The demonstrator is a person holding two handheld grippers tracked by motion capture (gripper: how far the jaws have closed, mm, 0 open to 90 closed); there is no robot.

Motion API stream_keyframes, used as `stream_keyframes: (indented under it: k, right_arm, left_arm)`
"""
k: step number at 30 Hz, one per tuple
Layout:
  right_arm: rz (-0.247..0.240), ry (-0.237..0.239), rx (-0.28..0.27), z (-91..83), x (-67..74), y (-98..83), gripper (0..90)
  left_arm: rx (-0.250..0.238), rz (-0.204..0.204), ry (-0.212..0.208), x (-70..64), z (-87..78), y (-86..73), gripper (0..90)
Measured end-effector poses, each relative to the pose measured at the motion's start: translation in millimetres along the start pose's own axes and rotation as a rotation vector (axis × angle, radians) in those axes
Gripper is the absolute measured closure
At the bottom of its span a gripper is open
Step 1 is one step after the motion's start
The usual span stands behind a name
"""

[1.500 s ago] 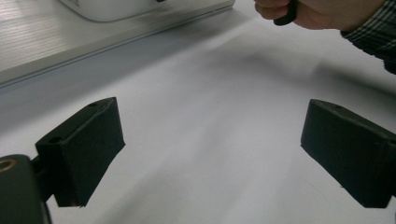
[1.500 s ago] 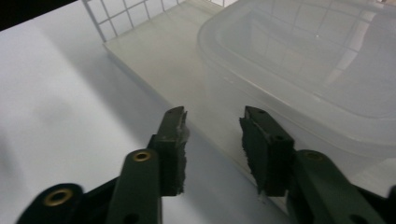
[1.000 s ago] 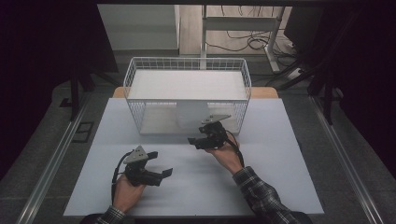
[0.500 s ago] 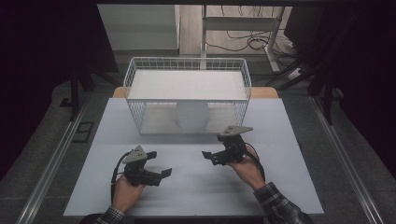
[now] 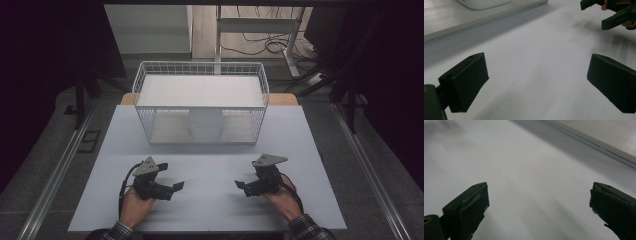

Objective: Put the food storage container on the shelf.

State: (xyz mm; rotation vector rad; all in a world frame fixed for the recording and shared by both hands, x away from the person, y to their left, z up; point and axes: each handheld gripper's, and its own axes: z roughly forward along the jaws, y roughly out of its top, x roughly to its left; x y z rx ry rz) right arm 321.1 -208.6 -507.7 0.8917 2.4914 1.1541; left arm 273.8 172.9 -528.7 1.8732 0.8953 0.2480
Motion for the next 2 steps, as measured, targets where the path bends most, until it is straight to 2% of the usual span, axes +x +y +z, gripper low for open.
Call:
stream_keyframes:
  k: [2]
  right_arm:
    - [-0.007, -0.011, 0.011, 2.3, -1.2, -0.9, 2.2]
  left_arm:
    - [0.004, 0.0, 0.003, 0.4, 0.5, 0.1, 3.0]
